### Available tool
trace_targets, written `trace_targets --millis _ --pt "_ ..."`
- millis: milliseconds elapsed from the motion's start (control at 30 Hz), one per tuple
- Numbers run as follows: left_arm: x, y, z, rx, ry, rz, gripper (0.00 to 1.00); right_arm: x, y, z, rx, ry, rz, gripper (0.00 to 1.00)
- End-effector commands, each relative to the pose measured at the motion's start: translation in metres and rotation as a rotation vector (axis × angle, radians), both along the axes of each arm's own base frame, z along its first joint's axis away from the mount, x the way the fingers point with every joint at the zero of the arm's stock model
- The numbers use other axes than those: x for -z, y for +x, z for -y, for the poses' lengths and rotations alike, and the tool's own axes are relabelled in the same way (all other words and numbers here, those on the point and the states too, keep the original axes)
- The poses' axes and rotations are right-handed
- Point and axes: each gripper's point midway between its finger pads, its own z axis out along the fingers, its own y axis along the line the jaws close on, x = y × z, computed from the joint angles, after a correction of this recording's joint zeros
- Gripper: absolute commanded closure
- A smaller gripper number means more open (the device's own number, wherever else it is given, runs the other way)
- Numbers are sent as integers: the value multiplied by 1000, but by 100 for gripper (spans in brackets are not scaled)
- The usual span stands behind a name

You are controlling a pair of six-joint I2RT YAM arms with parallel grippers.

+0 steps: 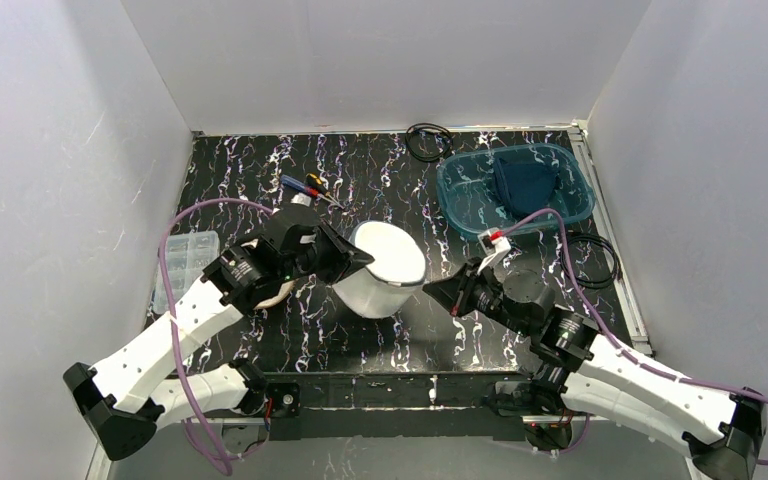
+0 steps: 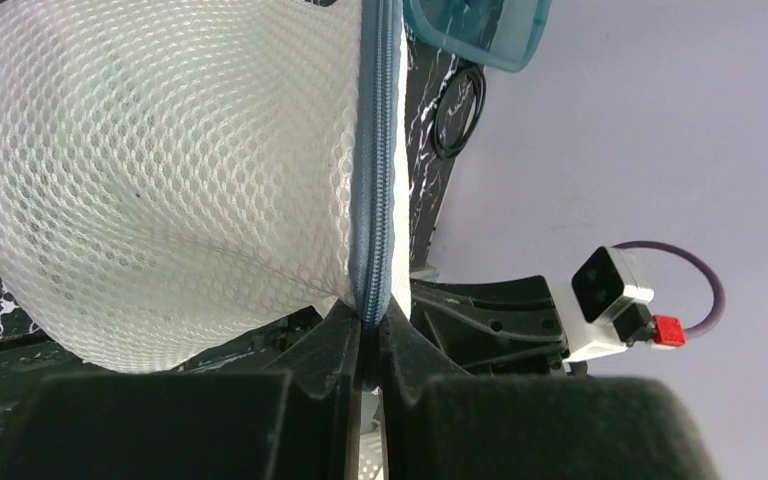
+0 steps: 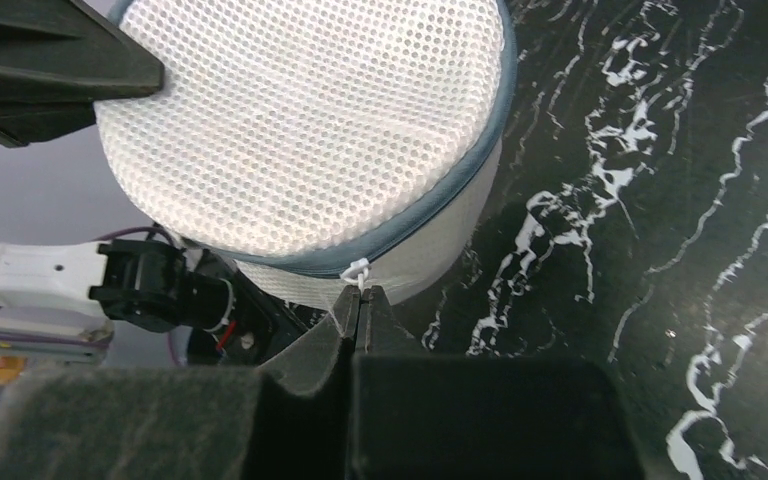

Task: Unzip the laundry bag and remove the bra
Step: Unzip the laundry bag at the center of the board.

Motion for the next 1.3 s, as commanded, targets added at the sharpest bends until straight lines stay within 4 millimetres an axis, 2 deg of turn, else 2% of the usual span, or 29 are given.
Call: trace_targets --millis 0,133,367,700,767,833,933,1000,1100,1267 --pt "-3 -4 10 109 -20 60 100 12 3 21 48 -120 26 99" --pt "15 -2 14 158 -4 52 100 9 -8 20 -30 -147 63 99" --pt "62 6 21 272 -34 18 100 13 -21 10 -134 -148 72 99" --pt "90 21 29 359 31 60 99 35 -19 -6 -140 -94 5 99" --pt "92 20 28 353 27 63 90 38 -18 -8 -136 -85 -9 99" --pt "95 17 24 345 31 59 75 41 -18 -9 -130 -73 -22 99" --pt "100 9 14 320 45 53 46 43 -18 -10 -123 -56 -36 99" --pt "103 3 5 292 60 45 32 44 -20 -12 -127 -45 -48 99" --pt "107 -9 -7 258 77 28 25 45 -19 -15 -124 -28 -64 99" --pt "111 -32 -20 192 74 -8 24 46 -25 -23 -162 0 -84 99"
